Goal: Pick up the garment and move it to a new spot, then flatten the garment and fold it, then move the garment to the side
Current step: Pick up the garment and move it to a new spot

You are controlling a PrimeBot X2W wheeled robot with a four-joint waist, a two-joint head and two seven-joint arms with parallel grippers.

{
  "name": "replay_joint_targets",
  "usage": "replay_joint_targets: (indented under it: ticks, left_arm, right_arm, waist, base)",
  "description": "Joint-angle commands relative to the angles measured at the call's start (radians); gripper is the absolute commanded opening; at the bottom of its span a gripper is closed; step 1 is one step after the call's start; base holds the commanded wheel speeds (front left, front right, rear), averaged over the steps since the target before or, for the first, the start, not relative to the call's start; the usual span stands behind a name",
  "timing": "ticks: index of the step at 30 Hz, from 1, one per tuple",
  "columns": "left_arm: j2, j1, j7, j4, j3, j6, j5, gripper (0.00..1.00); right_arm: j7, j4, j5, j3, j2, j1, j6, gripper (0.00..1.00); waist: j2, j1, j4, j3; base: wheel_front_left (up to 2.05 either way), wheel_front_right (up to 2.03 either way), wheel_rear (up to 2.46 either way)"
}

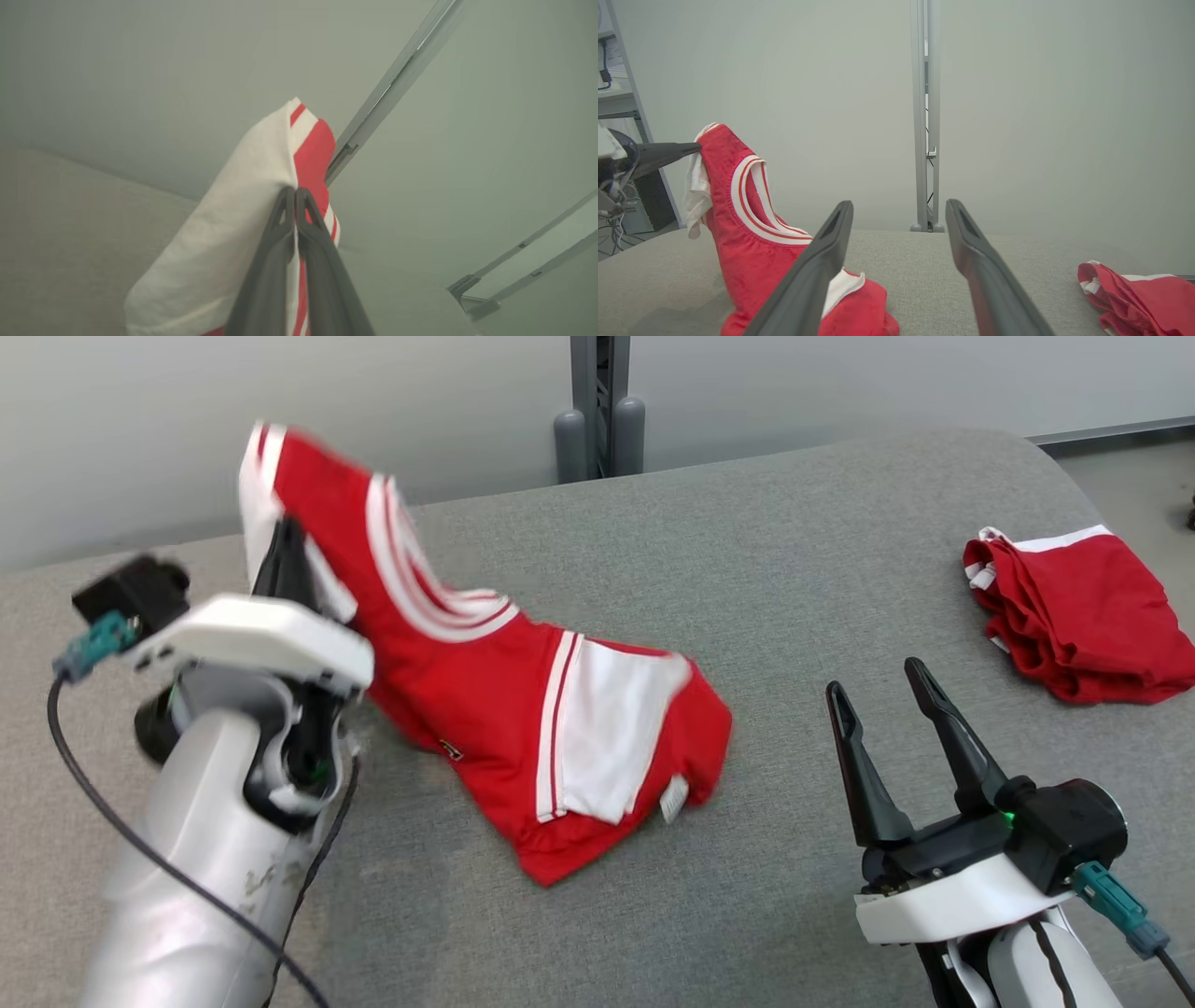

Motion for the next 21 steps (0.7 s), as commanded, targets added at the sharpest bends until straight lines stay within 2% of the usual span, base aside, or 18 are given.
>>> replay_joint_targets:
  ticks: [1, 3, 4, 5, 6, 12, 16, 20, 21]
  left_arm:
    - [0.015, 0.022, -0.006, 0.056, 0.001, -0.014, 0.002, 0.00]
    - [0.020, 0.032, -0.009, 0.132, -0.006, -0.031, 0.004, 0.00]
    - [0.024, 0.033, -0.020, 0.164, -0.009, -0.038, 0.012, 0.09]
    - [0.027, 0.033, -0.030, 0.195, -0.012, -0.043, 0.018, 0.58]
    - [0.026, 0.032, -0.037, 0.222, -0.016, -0.049, 0.022, 1.00]
    - [0.035, -0.003, -0.093, 0.306, -0.052, -0.105, 0.082, 1.00]
    - [0.052, -0.006, -0.114, 0.297, -0.069, -0.119, 0.136, 1.00]
    - [0.084, 0.030, -0.122, 0.224, -0.084, -0.135, 0.239, 1.00]
    - [0.104, 0.104, -0.121, 0.119, -0.065, -0.147, 0.320, 1.00]
  right_arm:
    - [-0.005, -0.002, -0.012, 0.001, -0.004, -0.007, -0.001, 1.00]
    - [-0.005, 0.000, -0.016, 0.004, -0.004, -0.010, -0.001, 1.00]
    - [-0.005, 0.002, -0.020, 0.006, -0.004, -0.012, -0.001, 1.00]
    - [-0.005, 0.003, -0.022, 0.007, -0.004, -0.013, -0.001, 1.00]
    - [-0.005, 0.004, -0.025, 0.008, -0.004, -0.013, -0.001, 1.00]
    - [-0.005, 0.010, -0.042, -0.003, -0.004, -0.011, -0.001, 1.00]
    - [-0.005, 0.015, -0.051, -0.009, -0.004, 0.000, -0.001, 1.00]
    - [-0.005, 0.022, -0.068, -0.016, -0.004, 0.020, -0.001, 1.00]
    - [-0.005, 0.027, -0.079, -0.026, -0.004, 0.040, -0.001, 1.00]
  waist:
    - [0.0000, 0.0000, 0.004, 0.005]
    - [0.0000, 0.0000, 0.010, 0.008]
    - [0.0000, 0.0000, 0.014, 0.010]
    - [0.0000, 0.0000, 0.019, 0.011]
    - [0.0000, 0.0000, 0.024, 0.011]
    - [0.0000, 0.0000, 0.064, -0.001]
    - [0.0000, 0.0000, 0.089, -0.018]
    - [0.0000, 0.0000, 0.124, -0.048]
    - [0.0000, 0.0000, 0.148, -0.070]
  base:
    - [0.00, 0.00, 0.00]
    - [0.00, 0.00, 0.00]
    - [0.00, 0.00, 0.00]
    - [0.00, 0.00, 0.00]
    - [0.00, 0.00, 0.00]
    - [0.00, 0.00, 0.00]
    - [0.00, 0.00, 0.00]
    - [0.00, 0.00, 0.00]
    - [0.00, 0.00, 0.00]
